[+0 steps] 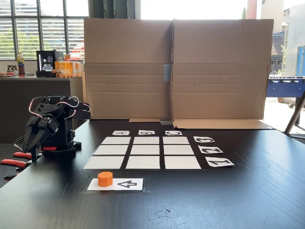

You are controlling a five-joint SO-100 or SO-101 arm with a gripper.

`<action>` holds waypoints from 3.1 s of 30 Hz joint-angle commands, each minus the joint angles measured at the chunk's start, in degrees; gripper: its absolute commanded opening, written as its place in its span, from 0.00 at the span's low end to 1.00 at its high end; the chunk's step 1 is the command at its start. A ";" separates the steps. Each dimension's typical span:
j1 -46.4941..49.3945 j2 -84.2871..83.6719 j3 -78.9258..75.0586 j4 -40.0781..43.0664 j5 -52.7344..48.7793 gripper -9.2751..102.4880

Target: Pick up the round, orange token and place it in the grid on square A1.

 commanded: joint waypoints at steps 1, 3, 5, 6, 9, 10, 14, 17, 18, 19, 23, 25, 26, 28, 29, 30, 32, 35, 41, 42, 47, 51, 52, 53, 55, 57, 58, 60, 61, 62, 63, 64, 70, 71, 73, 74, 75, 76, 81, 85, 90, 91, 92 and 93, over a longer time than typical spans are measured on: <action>0.35 0.53 0.18 -4.48 -0.53 0.08; 1.23 0.62 0.00 -5.71 -0.53 0.08; 1.85 0.62 0.09 -6.94 -0.53 0.08; 2.20 0.62 0.09 -7.03 -0.53 0.08; 2.90 0.35 0.09 -9.14 -0.62 0.08; 3.08 -0.53 0.00 -10.72 -0.62 0.08; 3.34 -9.23 -0.88 -21.01 -0.62 0.08; 3.25 -19.86 -1.49 -32.78 -1.76 0.08; 3.25 -23.47 -1.85 -37.09 -1.76 0.08; 3.25 -26.63 -2.02 -41.04 -1.76 0.08; 2.46 -36.65 -7.29 -43.51 -1.05 0.11; 2.20 -40.17 -9.23 -42.54 -0.70 0.12; 2.02 -41.84 -10.20 -42.45 -0.35 0.12; 1.58 -45.00 -12.74 -40.78 0.79 0.13; 1.32 -46.85 -15.12 -37.88 1.14 0.14; 0.97 -48.69 -18.19 -33.49 1.41 0.15; 0.09 -52.91 -25.75 -21.88 1.41 0.17; -2.02 -59.24 -36.30 -7.38 2.02 0.17; -6.59 -70.31 -52.29 8.09 4.13 0.18; -7.47 -72.60 -55.37 10.81 4.22 0.18; -11.16 -82.18 -69.17 20.57 4.22 0.22; -14.85 -88.59 -77.43 23.47 4.22 0.25; -15.82 -90.09 -78.84 23.47 4.22 0.26; -16.61 -91.32 -80.16 23.47 4.22 0.27; -18.19 -93.96 -82.79 23.55 5.01 0.29; -20.04 -96.33 -85.17 23.64 5.80 0.30; -20.92 -97.65 -86.57 23.99 6.24 0.31; -22.85 -100.90 -89.91 26.28 6.24 0.32; -23.82 -102.39 -91.67 27.51 6.50 0.32; -24.70 -103.80 -93.08 28.48 6.77 0.33; -25.66 -104.94 -94.39 29.18 6.94 0.33; -26.46 -105.82 -95.54 29.53 7.47 0.33; -30.32 -111.97 -103.18 29.79 9.67 0.36; -30.76 -112.85 -104.06 29.79 9.67 0.37; -31.90 -114.43 -105.38 29.53 9.93 0.39; -32.52 -115.05 -105.82 29.53 10.02 0.39; -33.13 -115.75 -106.35 29.44 10.37 0.40; -33.75 -116.63 -107.05 29.36 10.81 0.40; -36.21 -121.11 -111.88 29.79 12.30 0.43; -37.97 -123.84 -113.73 29.27 13.10 0.43; -39.81 -128.50 -115.58 29.09 15.29 0.43; -40.08 -129.55 -115.93 29.09 15.56 0.43; -40.34 -130.25 -115.93 28.92 15.56 0.43; -40.52 -130.87 -115.93 28.74 15.56 0.43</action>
